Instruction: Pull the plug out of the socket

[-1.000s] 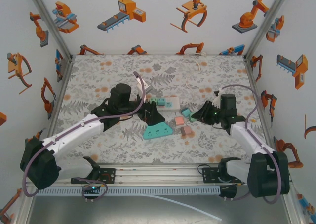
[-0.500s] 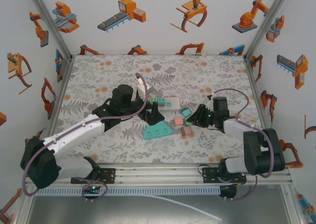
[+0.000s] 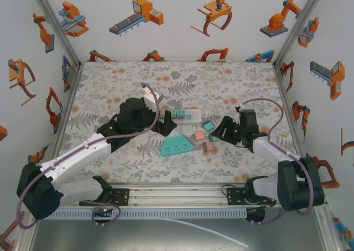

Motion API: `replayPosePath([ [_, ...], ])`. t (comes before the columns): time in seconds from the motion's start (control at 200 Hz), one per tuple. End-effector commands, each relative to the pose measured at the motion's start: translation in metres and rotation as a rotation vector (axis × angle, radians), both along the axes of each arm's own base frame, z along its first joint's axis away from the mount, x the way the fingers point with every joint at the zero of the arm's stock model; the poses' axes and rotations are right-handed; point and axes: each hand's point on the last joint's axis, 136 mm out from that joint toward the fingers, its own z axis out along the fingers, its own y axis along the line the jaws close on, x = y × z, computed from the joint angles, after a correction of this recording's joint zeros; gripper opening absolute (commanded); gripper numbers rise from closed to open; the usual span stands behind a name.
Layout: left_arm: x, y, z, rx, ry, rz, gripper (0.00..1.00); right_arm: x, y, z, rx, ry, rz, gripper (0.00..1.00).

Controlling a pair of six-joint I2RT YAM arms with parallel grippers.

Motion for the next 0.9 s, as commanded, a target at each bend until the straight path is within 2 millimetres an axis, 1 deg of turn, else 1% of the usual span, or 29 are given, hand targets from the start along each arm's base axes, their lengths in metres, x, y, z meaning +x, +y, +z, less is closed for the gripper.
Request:
replayPosePath([
  [0.0,0.004,0.010,0.006,-0.001,-0.035,0.053,0.95,-0.001,-0.009,0.018,-0.083,-0.038,0.003,0.58],
  [0.035,0.004,0.011,0.006,-0.005,-0.039,0.055,0.95,-0.001,-0.008,0.026,-0.093,-0.060,0.011,0.59],
  [0.11,0.008,0.016,0.006,-0.015,-0.038,0.081,0.95,0.001,-0.004,0.052,-0.135,-0.130,0.044,0.59],
  [0.215,0.022,0.035,0.006,-0.048,-0.015,0.158,0.95,0.005,0.010,0.098,-0.230,-0.280,0.125,0.60],
  [0.335,0.042,0.067,0.004,-0.074,0.002,0.302,0.95,0.010,0.039,0.147,-0.306,-0.456,0.247,0.60],
  [0.391,0.051,0.084,0.001,-0.058,0.003,0.379,0.95,0.014,0.055,0.163,-0.324,-0.513,0.310,0.60],
  [0.456,0.061,0.105,-0.005,-0.050,0.023,0.470,0.95,0.016,0.078,0.175,-0.353,-0.573,0.404,0.60],
  [0.536,0.073,0.127,-0.014,-0.071,0.060,0.556,0.95,0.019,0.106,0.183,-0.407,-0.636,0.523,0.61],
  [0.641,0.084,0.148,-0.032,-0.098,0.124,0.631,0.95,0.024,0.137,0.179,-0.470,-0.696,0.671,0.61],
  [0.786,0.098,0.167,-0.061,-0.118,0.232,0.685,0.95,0.028,0.172,0.158,-0.513,-0.787,0.885,0.62],
  [0.836,0.102,0.171,-0.071,-0.119,0.261,0.695,0.95,0.029,0.181,0.149,-0.548,-0.831,0.971,0.62],
  [0.896,0.106,0.174,-0.082,-0.115,0.292,0.703,0.95,0.033,0.187,0.135,-0.598,-0.866,1.049,0.63],
])
